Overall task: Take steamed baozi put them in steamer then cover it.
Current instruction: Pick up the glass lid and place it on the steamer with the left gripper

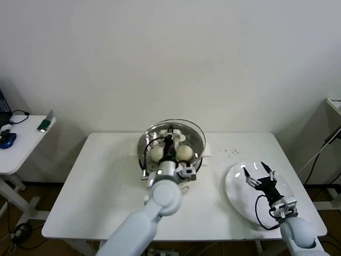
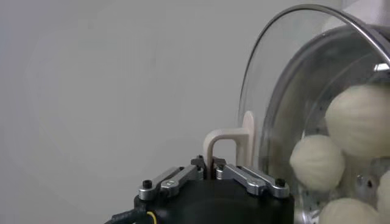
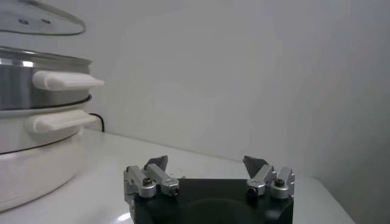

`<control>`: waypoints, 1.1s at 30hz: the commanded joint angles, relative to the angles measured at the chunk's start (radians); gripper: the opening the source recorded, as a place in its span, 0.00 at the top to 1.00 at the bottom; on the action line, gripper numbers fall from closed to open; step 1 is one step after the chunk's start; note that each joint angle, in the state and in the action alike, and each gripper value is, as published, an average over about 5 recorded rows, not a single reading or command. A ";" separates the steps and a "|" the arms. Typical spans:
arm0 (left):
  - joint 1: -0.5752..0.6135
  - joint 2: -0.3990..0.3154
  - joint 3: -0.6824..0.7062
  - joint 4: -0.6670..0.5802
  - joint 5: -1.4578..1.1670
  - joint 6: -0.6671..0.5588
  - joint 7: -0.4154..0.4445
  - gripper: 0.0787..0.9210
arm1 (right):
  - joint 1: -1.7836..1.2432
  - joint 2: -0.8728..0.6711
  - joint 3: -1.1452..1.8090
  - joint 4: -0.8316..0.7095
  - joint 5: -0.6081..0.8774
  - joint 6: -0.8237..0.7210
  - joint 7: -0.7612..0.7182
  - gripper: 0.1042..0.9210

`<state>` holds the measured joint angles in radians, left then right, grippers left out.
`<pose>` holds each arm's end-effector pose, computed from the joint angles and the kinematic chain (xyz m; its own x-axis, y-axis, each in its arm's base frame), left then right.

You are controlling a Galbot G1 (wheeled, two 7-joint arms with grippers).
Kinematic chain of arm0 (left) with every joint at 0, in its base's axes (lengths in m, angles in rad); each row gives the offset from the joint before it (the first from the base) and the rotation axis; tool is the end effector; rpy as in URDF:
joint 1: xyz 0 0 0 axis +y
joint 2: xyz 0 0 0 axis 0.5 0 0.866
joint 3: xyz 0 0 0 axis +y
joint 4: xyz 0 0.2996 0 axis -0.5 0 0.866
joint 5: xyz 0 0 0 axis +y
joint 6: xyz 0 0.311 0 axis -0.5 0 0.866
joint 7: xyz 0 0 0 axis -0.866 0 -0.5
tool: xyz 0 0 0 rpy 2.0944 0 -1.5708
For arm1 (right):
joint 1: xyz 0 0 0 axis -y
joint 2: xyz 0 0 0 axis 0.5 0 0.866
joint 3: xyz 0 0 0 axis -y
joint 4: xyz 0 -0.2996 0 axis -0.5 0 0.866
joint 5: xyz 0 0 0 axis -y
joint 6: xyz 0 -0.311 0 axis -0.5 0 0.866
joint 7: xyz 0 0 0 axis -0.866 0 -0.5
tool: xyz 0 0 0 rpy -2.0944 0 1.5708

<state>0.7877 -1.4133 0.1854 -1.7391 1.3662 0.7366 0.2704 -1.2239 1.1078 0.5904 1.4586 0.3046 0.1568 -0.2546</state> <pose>0.2957 -0.1583 -0.2068 -0.9997 0.0183 0.0183 0.0202 0.1053 0.9942 0.2526 -0.1678 -0.3397 -0.9773 -0.1655 0.1321 -0.1841 0.9724 -0.1435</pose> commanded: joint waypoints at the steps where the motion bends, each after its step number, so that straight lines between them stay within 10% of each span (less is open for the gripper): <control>1: -0.016 -0.052 0.017 0.071 0.043 0.048 0.032 0.92 | 0.003 0.000 0.006 -0.008 -0.003 0.002 -0.003 0.12; 33: -0.034 -0.033 0.012 0.141 0.037 0.042 -0.007 0.92 | 0.010 -0.003 0.012 -0.024 -0.006 0.009 -0.023 0.12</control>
<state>0.7559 -1.4460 0.1952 -1.6129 1.4134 0.7363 0.2807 -1.2174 1.1072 0.6036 1.4353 0.2989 0.1657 -0.2763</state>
